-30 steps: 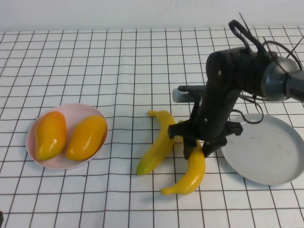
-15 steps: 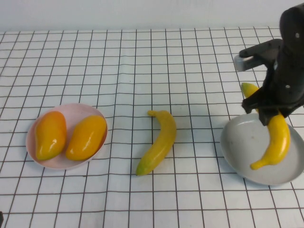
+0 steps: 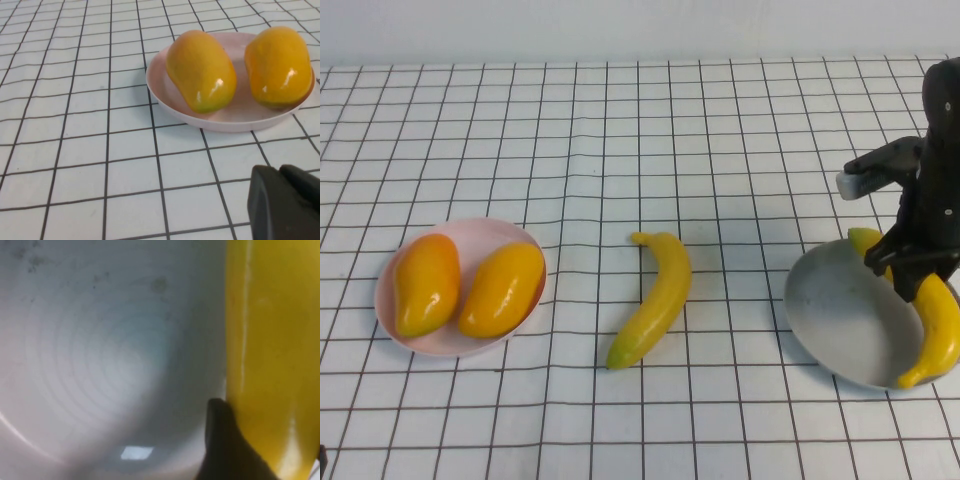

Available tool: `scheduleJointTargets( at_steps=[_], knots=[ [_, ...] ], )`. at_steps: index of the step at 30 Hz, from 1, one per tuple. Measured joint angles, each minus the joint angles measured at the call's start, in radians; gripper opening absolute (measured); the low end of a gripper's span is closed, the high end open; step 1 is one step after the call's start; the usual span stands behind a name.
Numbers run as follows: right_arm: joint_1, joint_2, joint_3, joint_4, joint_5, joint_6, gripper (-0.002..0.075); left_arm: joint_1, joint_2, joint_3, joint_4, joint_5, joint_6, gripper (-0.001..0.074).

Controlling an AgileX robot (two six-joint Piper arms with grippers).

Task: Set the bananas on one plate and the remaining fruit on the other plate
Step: Put another type of fruit in the right plate

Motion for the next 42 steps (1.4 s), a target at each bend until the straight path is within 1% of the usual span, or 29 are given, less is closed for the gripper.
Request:
scheduleJointTargets(
  at_steps=[4,7,13,15,17,20,24,27,29,34,38,42],
  knots=[
    [0.0,0.017,0.0,0.011,-0.008,-0.004,0.034,0.0,0.0,0.0,0.0,0.0,0.0,-0.0004],
    [0.0,0.019,-0.007,0.011,-0.008,0.032,0.0365,0.0,0.0,0.0,0.0,0.0,0.0,-0.0004],
    [0.0,-0.014,-0.078,0.051,-0.004,0.128,0.0351,0.0,0.0,0.0,0.0,0.0,0.0,-0.0004],
    [0.008,-0.047,-0.111,0.105,-0.002,0.171,0.0341,0.0,0.0,0.0,0.0,0.0,0.0,-0.0004],
    [0.037,-0.074,-0.136,0.164,-0.002,0.186,0.0326,0.0,0.0,0.0,0.0,0.0,0.0,-0.0004],
    [0.115,-0.095,-0.146,0.217,0.0,0.2,0.0295,0.0,0.0,0.0,0.0,0.0,0.0,-0.0004],
    [0.281,-0.074,-0.151,0.208,0.002,0.241,0.0266,0.0,0.0,0.0,0.0,0.0,0.0,-0.0004],
    [0.358,-0.032,-0.184,0.224,0.01,0.265,0.0264,0.0,0.0,0.0,0.0,0.0,0.0,-0.0004],
    [0.374,0.0,-0.22,0.259,0.012,0.286,0.0272,0.0,0.0,0.0,0.0,0.0,0.0,-0.0004],
    [0.382,0.08,-0.359,0.342,0.012,0.337,0.0325,0.0,0.0,0.0,0.0,0.0,0.0,-0.0004],
    [0.384,0.127,-0.433,0.347,0.012,0.352,0.0338,0.0,0.0,0.0,0.0,0.0,0.0,-0.0004],
    [0.384,0.167,-0.458,0.359,0.012,0.352,0.034,0.0,0.0,0.0,0.0,0.0,0.0,-0.0004]
  ],
)
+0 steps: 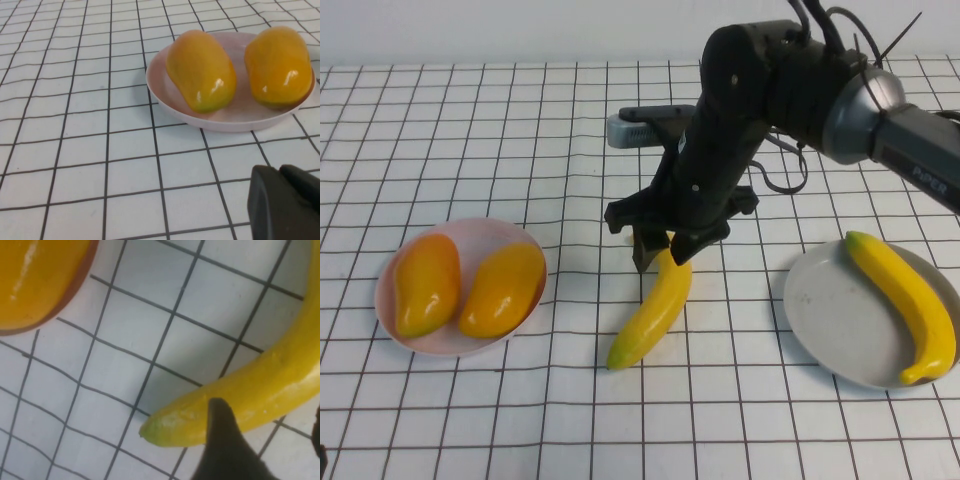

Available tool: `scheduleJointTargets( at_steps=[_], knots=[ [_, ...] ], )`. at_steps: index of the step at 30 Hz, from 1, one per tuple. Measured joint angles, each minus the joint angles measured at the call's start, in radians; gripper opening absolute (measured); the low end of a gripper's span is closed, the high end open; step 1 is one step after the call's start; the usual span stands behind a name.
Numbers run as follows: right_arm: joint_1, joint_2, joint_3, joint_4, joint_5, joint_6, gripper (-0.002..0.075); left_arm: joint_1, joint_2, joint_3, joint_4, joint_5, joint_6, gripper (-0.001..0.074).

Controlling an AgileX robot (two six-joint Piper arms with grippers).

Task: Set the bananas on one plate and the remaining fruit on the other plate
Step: Put another type of fruit in the right plate

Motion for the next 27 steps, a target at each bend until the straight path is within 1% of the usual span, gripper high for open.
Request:
scheduleJointTargets(
  at_steps=[8,12,15,17,22,24,27],
  knots=[
    [0.0,0.038,-0.003,-0.001,0.0,0.0,0.0309,0.0,0.0,0.0,-0.039,0.0,0.0,-0.0004],
    [0.0,0.038,-0.003,-0.053,0.0,0.0,0.0305,0.0,0.0,0.0,-0.073,0.0,0.0,-0.0004],
    [0.0,0.042,-0.003,-0.118,0.0,0.037,0.0311,0.0,0.0,0.0,-0.084,0.0,0.0,-0.0004],
    [0.0,0.051,-0.003,-0.154,-0.002,0.061,0.0335,0.0,0.0,0.0,-0.086,0.0,0.0,-0.0004],
    [0.0,0.086,-0.003,-0.149,-0.044,0.075,0.0456,0.0,0.0,0.0,-0.086,0.002,0.0,-0.0004],
    [0.0,0.101,-0.003,-0.126,-0.066,0.078,0.0482,0.0,0.0,0.0,-0.086,0.002,0.0,-0.0004],
    [0.0,0.13,-0.003,-0.104,-0.086,0.078,0.0495,0.0,0.0,0.0,-0.086,0.004,0.0,-0.0004]
  ],
)
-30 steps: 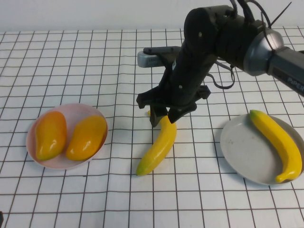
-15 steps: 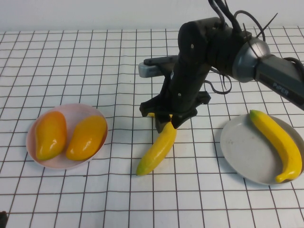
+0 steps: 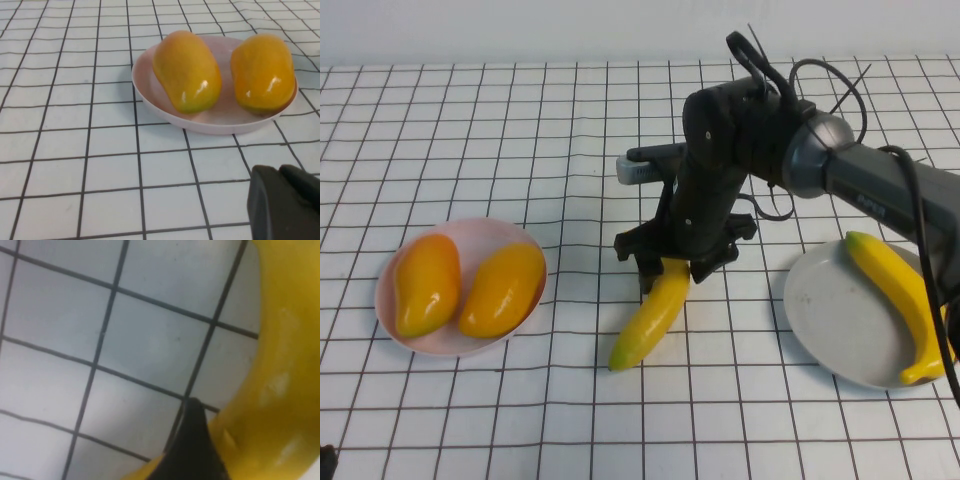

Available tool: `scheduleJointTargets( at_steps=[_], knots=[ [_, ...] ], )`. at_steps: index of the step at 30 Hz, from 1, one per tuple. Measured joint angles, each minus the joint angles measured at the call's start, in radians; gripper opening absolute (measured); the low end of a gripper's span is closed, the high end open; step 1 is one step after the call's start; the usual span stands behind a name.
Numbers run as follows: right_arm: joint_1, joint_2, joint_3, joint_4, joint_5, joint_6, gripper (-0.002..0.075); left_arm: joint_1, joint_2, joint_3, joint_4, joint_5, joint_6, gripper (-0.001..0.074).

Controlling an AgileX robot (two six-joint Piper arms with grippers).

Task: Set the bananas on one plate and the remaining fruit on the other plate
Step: Put another type of fruit in the right plate

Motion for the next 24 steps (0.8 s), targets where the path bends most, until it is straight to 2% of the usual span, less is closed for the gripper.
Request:
scheduleJointTargets(
  at_steps=[5,9,17,20,24],
  knots=[
    [0.0,0.038,-0.005,0.0,0.0,0.013,0.0467,0.0,0.0,0.0,0.008,0.0,0.0,-0.0004],
    [0.0,0.041,-0.009,-0.02,0.011,0.035,0.0318,0.0,0.0,0.0,0.073,0.0,0.0,-0.0004],
    [0.0,0.042,-0.121,-0.031,0.075,-0.081,0.0321,0.0,0.0,0.0,0.167,-0.002,0.0,-0.0004],
    [0.0,-0.028,-0.121,-0.044,0.079,-0.152,0.0321,0.0,0.0,0.0,0.173,-0.002,0.0,-0.0004],
    [-0.002,-0.149,-0.049,-0.156,0.08,-0.175,0.0321,0.0,0.0,0.0,0.175,-0.002,0.0,-0.0004]
  ],
)
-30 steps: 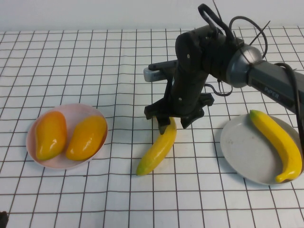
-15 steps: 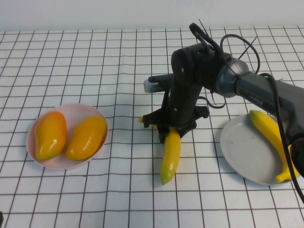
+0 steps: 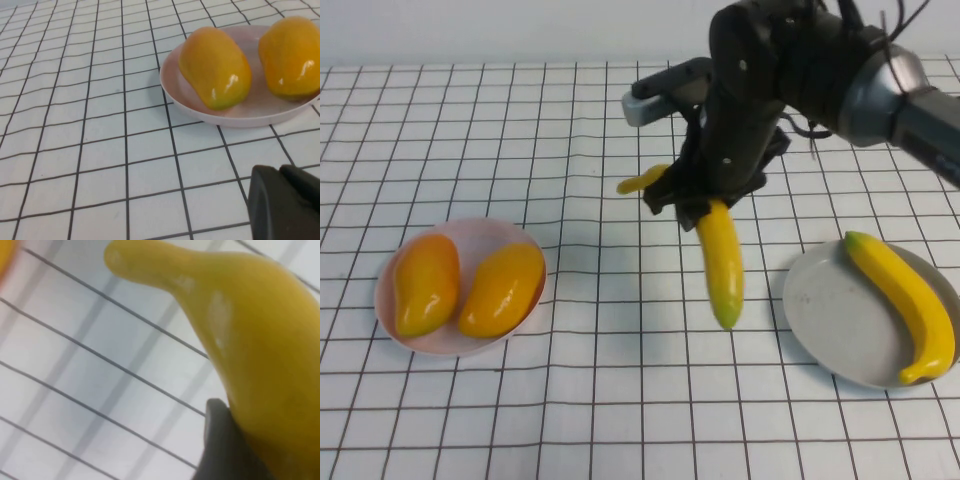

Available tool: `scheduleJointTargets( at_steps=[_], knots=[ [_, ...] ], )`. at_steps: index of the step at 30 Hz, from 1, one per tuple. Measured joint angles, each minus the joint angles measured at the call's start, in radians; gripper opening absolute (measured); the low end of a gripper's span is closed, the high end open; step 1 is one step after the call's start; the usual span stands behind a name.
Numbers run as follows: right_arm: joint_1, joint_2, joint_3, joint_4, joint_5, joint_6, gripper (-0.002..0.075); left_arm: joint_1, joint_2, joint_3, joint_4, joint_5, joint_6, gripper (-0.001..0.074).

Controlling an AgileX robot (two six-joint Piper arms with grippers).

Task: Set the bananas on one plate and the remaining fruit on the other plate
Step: Put another type of fruit in the right plate

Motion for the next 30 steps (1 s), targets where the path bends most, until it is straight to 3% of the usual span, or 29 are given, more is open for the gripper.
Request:
scheduleJointTargets(
  at_steps=[11,20,30],
  knots=[
    [-0.16,-0.196,0.418,-0.079,0.004,-0.083,0.0321,0.0,0.0,0.0,0.0,0.0,0.0,-0.0004],
    [-0.275,-0.211,0.44,-0.079,0.006,-0.175,0.0321,0.0,0.0,0.0,0.0,0.0,0.0,-0.0004],
    [-0.286,-0.203,0.44,-0.04,-0.019,-0.253,0.0321,0.0,0.0,0.0,0.0,0.0,0.0,-0.0004]
  ],
)
